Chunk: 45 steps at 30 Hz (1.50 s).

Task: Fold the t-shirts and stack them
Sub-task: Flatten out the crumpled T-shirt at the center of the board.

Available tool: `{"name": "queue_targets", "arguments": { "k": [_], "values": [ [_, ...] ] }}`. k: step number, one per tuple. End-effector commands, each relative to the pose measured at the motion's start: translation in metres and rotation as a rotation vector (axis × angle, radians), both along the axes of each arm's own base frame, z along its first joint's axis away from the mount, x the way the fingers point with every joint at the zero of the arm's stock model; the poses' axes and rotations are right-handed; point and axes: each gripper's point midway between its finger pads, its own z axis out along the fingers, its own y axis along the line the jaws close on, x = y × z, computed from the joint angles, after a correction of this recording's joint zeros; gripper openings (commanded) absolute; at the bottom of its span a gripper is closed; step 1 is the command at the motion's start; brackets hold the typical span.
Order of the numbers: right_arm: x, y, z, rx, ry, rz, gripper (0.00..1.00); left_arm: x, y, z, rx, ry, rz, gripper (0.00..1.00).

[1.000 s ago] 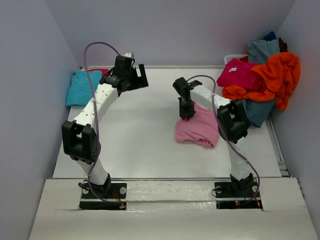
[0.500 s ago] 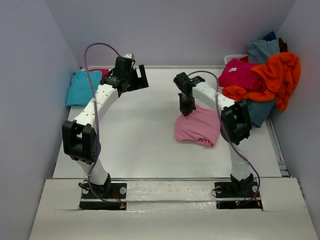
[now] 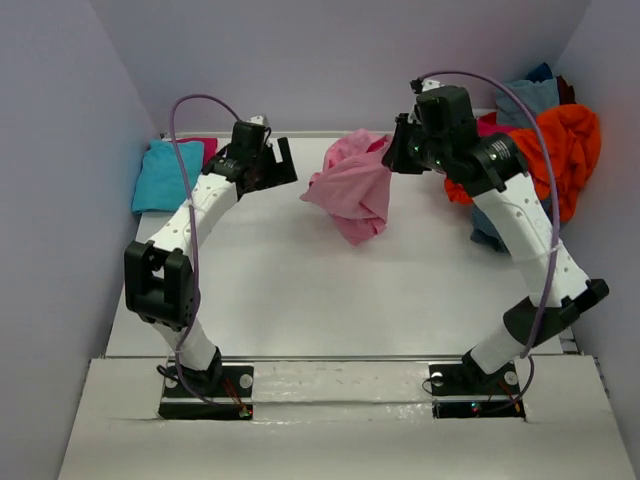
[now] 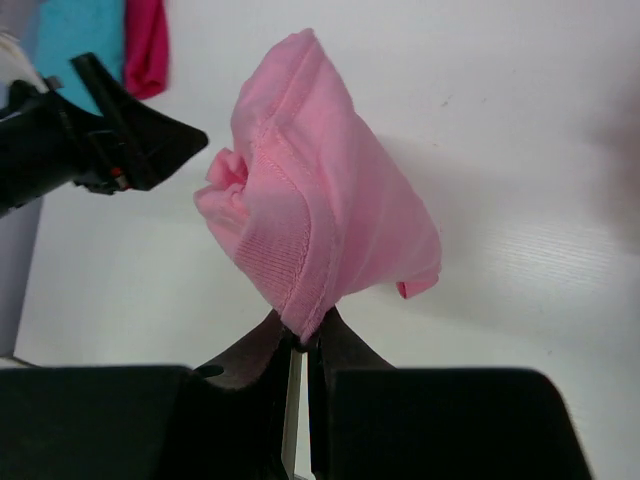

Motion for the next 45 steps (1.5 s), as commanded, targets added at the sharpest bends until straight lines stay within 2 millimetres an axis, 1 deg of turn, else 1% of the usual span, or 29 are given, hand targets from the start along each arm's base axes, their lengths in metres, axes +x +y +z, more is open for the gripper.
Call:
{"name": "queue_targets", "arguments": {
  "k": [1, 2, 3, 5, 6, 7, 10, 13, 16, 17, 18, 19, 20, 21, 24, 25, 27, 29, 30, 32, 33, 34, 36, 37, 38, 39, 42, 43, 45],
  "values": [
    [-0.022, 0.002, 0.054, 0.087, -0.172, 0.066, 0.07, -0.009, -0.008, 0.035, -0.023, -0.106, -0.002, 0.97],
    [-0.029, 0.004, 0.054, 0.093, -0.174, 0.083, 0.07, -0.012, -0.010, 0.044, -0.026, -0.130, -0.003, 0.97],
    [-0.038, 0.000, 0.065, 0.110, -0.202, 0.097, 0.07, -0.012, -0.005, 0.047, 0.002, -0.150, 0.028, 0.97],
    [-0.046, 0.000, 0.072, 0.122, -0.226, 0.115, 0.07, -0.019, -0.013, 0.061, 0.003, -0.194, 0.019, 0.97],
    [-0.056, -0.001, 0.075, 0.129, -0.242, 0.129, 0.07, -0.021, -0.015, 0.062, 0.005, -0.199, 0.024, 0.97],
    [-0.060, 0.001, 0.081, 0.137, -0.272, 0.144, 0.07, -0.026, -0.018, 0.072, 0.007, -0.229, 0.030, 0.97],
    [-0.066, -0.014, 0.088, 0.143, -0.320, 0.100, 0.07, -0.037, -0.023, 0.086, 0.003, -0.282, 0.045, 0.97],
    [-0.067, -0.023, 0.090, 0.132, -0.334, 0.066, 0.07, -0.045, -0.023, 0.090, 0.013, -0.309, 0.071, 0.97],
    [-0.069, -0.022, 0.090, 0.134, -0.347, 0.070, 0.07, -0.052, -0.026, 0.094, 0.007, -0.322, 0.067, 0.97],
    [-0.068, -0.023, 0.090, 0.132, -0.354, 0.064, 0.07, -0.053, -0.026, 0.098, -0.006, -0.338, 0.068, 0.97],
    [-0.067, -0.024, 0.090, 0.129, -0.354, 0.058, 0.07, -0.057, -0.029, 0.095, -0.007, -0.336, 0.057, 0.97],
    [-0.066, -0.023, 0.089, 0.126, -0.354, 0.061, 0.07, -0.061, -0.036, 0.098, -0.027, -0.350, 0.031, 0.97],
    [-0.065, -0.022, 0.089, 0.125, -0.354, 0.061, 0.07, -0.062, -0.037, 0.099, -0.031, -0.354, 0.026, 0.96],
    [-0.064, -0.023, 0.089, 0.124, -0.355, 0.058, 0.07, -0.067, -0.046, 0.097, -0.034, -0.351, 0.004, 0.95],
    [-0.063, -0.018, 0.092, 0.130, -0.361, 0.067, 0.07, -0.068, -0.050, 0.094, -0.036, -0.346, 0.004, 0.93],
    [-0.062, -0.017, 0.093, 0.132, -0.366, 0.064, 0.07, -0.071, -0.054, 0.095, -0.037, -0.350, -0.004, 0.93],
    [-0.058, -0.017, 0.099, 0.132, -0.380, 0.053, 0.07, -0.074, -0.054, 0.107, -0.049, -0.381, 0.003, 0.92],
    [-0.054, -0.015, 0.109, 0.131, -0.408, 0.059, 0.07, -0.074, -0.049, 0.123, -0.056, -0.417, 0.019, 0.92],
    [-0.049, -0.014, 0.122, 0.129, -0.436, 0.056, 0.07, -0.073, -0.047, 0.137, -0.053, -0.447, 0.023, 0.92],
    [-0.049, -0.008, 0.137, 0.131, -0.475, 0.072, 0.07, -0.072, -0.045, 0.148, -0.038, -0.462, 0.026, 0.92],
    [-0.048, -0.008, 0.146, 0.133, -0.496, 0.071, 0.07, -0.071, -0.044, 0.164, -0.047, -0.490, 0.027, 0.92],
    [-0.047, -0.009, 0.163, 0.144, -0.537, 0.070, 0.07, -0.071, -0.043, 0.170, -0.045, -0.502, 0.027, 0.91],
    [-0.048, -0.008, 0.180, 0.160, -0.577, 0.075, 0.07, -0.073, -0.040, 0.187, -0.049, -0.535, 0.030, 0.91],
    [-0.048, -0.009, 0.196, 0.175, -0.613, 0.075, 0.07, -0.074, -0.037, 0.191, -0.045, -0.544, 0.035, 0.90],
    [-0.050, -0.008, 0.204, 0.189, -0.632, 0.085, 0.07, -0.075, -0.036, 0.196, -0.048, -0.552, 0.039, 0.90],
    [-0.055, -0.006, 0.219, 0.213, -0.673, 0.098, 0.07, -0.076, -0.033, 0.204, -0.053, -0.568, 0.047, 0.89],
    [-0.058, 0.001, 0.236, 0.248, -0.722, 0.136, 0.07, -0.079, -0.027, 0.220, -0.058, -0.601, 0.062, 0.89],
    [-0.059, 0.003, 0.246, 0.273, -0.755, 0.145, 0.07, -0.081, -0.025, 0.225, -0.059, -0.612, 0.068, 0.88],
    [-0.071, 0.003, 0.268, 0.328, -0.826, 0.179, 0.07, -0.082, -0.020, 0.233, -0.055, -0.633, 0.083, 0.88]
  ]
}}
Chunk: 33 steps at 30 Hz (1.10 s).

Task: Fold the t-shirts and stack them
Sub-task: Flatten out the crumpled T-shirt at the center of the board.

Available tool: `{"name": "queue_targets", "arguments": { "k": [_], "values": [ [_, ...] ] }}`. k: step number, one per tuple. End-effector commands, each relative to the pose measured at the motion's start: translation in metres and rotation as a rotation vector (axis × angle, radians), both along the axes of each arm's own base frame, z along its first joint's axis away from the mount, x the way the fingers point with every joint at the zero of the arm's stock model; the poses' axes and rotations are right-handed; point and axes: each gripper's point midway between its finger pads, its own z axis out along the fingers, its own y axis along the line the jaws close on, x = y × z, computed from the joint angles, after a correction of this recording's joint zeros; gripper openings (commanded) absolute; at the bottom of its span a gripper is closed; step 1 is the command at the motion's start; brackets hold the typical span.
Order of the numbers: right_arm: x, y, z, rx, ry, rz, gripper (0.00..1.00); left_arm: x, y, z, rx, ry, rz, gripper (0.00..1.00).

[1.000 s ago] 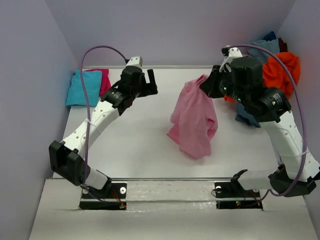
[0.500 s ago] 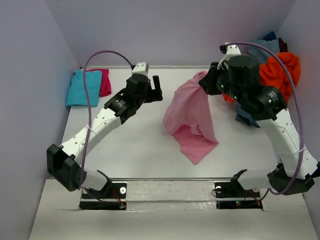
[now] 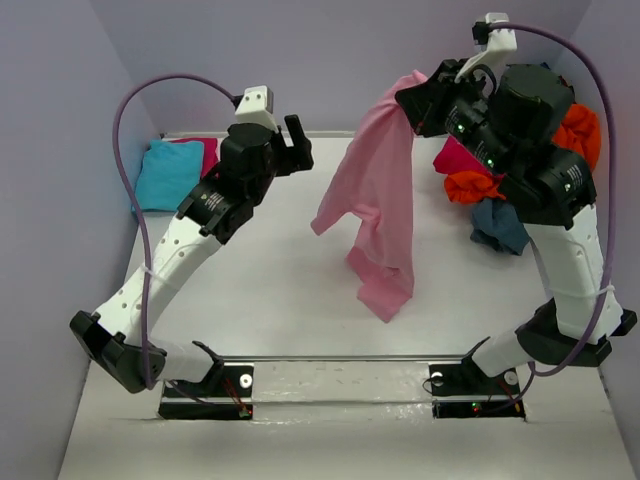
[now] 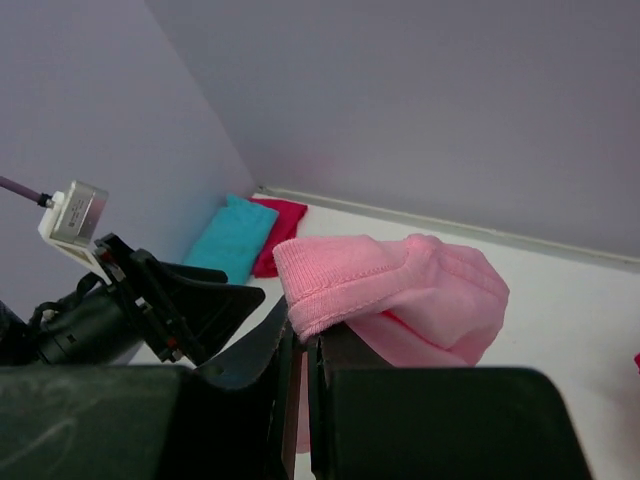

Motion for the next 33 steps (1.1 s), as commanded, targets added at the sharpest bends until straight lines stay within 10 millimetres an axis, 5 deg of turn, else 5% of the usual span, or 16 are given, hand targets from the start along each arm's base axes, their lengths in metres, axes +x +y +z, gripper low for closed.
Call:
{"name": "queue_targets", "arguments": {
  "k": [1, 6, 10, 14, 18, 21, 26, 31, 33],
  "values": [
    [-0.031, 0.003, 0.082, 0.150, -0.263, 0.102, 0.07, -0.008, 0.024, 0.054, -0.035, -0.128, 0.068, 0.87],
    [-0.059, -0.006, 0.117, 0.225, -0.390, 0.149, 0.07, -0.009, 0.029, 0.056, -0.030, -0.138, 0.086, 0.87],
    [-0.086, -0.040, 0.147, 0.294, -0.506, 0.090, 0.07, -0.007, 0.029, 0.051, -0.020, -0.130, 0.092, 0.87],
    [-0.092, -0.055, 0.159, 0.307, -0.544, 0.047, 0.07, -0.005, 0.027, 0.053, -0.022, -0.138, 0.086, 0.86],
    [-0.079, -0.039, 0.156, 0.288, -0.505, 0.073, 0.07, -0.001, 0.017, 0.050, -0.020, -0.126, 0.054, 0.84],
    [-0.054, -0.012, 0.138, 0.267, -0.409, 0.107, 0.07, 0.002, 0.013, 0.048, -0.022, -0.121, 0.047, 0.82],
    [0.003, 0.049, 0.065, 0.151, -0.143, 0.164, 0.07, 0.003, 0.013, 0.037, -0.003, -0.103, 0.049, 0.75],
    [0.031, 0.087, -0.029, 0.039, 0.135, 0.209, 0.07, 0.001, 0.020, 0.032, 0.005, -0.097, 0.073, 0.72],
    [0.025, 0.100, -0.055, -0.002, 0.213, 0.257, 0.07, 0.000, 0.023, 0.031, 0.010, -0.099, 0.086, 0.72]
  ]
}}
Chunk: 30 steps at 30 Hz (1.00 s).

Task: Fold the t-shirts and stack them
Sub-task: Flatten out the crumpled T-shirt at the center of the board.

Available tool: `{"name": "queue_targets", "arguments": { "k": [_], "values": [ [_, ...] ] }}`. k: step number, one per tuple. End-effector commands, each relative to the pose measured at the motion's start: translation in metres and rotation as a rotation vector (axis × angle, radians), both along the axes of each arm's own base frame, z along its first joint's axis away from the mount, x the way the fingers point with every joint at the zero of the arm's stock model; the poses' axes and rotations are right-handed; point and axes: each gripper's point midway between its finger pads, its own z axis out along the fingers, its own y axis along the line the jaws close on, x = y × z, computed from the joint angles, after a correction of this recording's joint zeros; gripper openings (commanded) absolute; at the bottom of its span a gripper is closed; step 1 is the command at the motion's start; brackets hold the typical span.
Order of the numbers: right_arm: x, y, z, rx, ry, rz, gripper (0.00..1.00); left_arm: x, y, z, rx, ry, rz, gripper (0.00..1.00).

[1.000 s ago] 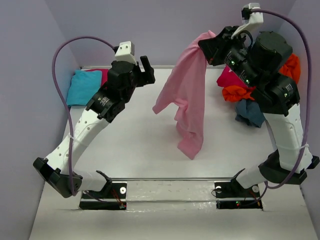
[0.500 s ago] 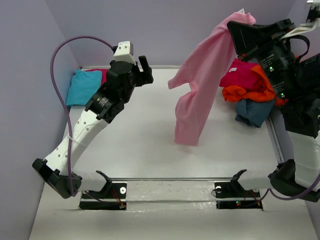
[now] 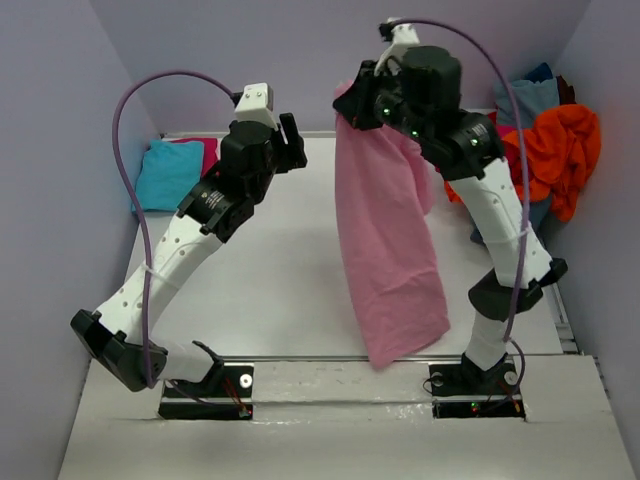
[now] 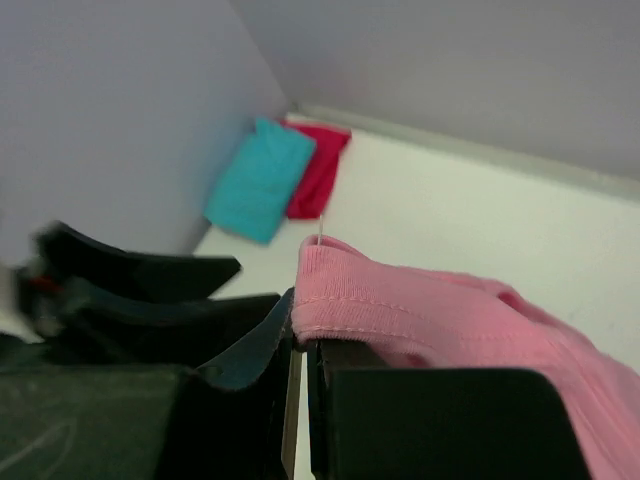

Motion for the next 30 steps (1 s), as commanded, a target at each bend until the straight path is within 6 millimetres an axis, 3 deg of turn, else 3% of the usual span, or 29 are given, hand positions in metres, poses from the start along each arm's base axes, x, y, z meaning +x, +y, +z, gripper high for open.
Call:
{"name": "queue_targets", "arguments": {
  "k": [1, 7, 11, 13, 14, 16, 17, 20, 21, 23, 24, 26, 30],
  "values": [
    [-0.018, 0.027, -0.071, -0.129, 0.216, 0.102, 0.07, -0.005, 0.015, 0.017, -0.019, -0.057, 0.050, 0.72],
    [-0.009, -0.008, -0.086, -0.199, 0.232, -0.071, 0.07, -0.003, 0.010, 0.006, -0.030, -0.032, 0.039, 0.72],
    [-0.009, -0.032, -0.085, -0.194, 0.240, -0.178, 0.07, -0.002, 0.006, 0.003, -0.038, -0.023, 0.030, 0.72],
    [-0.010, -0.035, -0.080, -0.181, 0.218, -0.187, 0.07, 0.000, 0.004, -0.002, -0.032, -0.009, 0.028, 0.72],
    [-0.010, -0.036, -0.087, -0.200, 0.235, -0.194, 0.07, 0.000, 0.003, -0.005, -0.031, -0.003, 0.026, 0.72],
    [-0.008, -0.034, -0.103, -0.247, 0.281, -0.194, 0.07, 0.001, 0.002, -0.010, -0.032, 0.009, 0.024, 0.72],
    [-0.007, -0.032, -0.123, -0.289, 0.338, -0.195, 0.07, 0.001, 0.001, -0.014, -0.032, 0.016, 0.021, 0.72],
    [-0.008, -0.029, -0.154, -0.324, 0.421, -0.196, 0.07, 0.001, 0.000, -0.021, -0.026, 0.031, 0.018, 0.72],
    [-0.010, -0.030, -0.176, -0.359, 0.468, -0.200, 0.07, 0.000, 0.001, -0.023, -0.024, 0.035, 0.020, 0.72],
    [-0.013, -0.032, -0.196, -0.367, 0.519, -0.215, 0.07, 0.001, 0.003, -0.030, -0.011, 0.048, 0.031, 0.72],
    [-0.016, -0.034, -0.213, -0.392, 0.555, -0.221, 0.07, 0.001, 0.003, -0.034, -0.003, 0.057, 0.034, 0.72],
    [-0.017, -0.040, -0.228, -0.417, 0.593, -0.253, 0.07, 0.001, 0.004, -0.040, 0.007, 0.069, 0.039, 0.72],
    [-0.025, -0.067, -0.270, -0.515, 0.712, -0.392, 0.07, 0.004, 0.006, -0.051, -0.010, 0.096, 0.034, 0.73]
  ]
}}
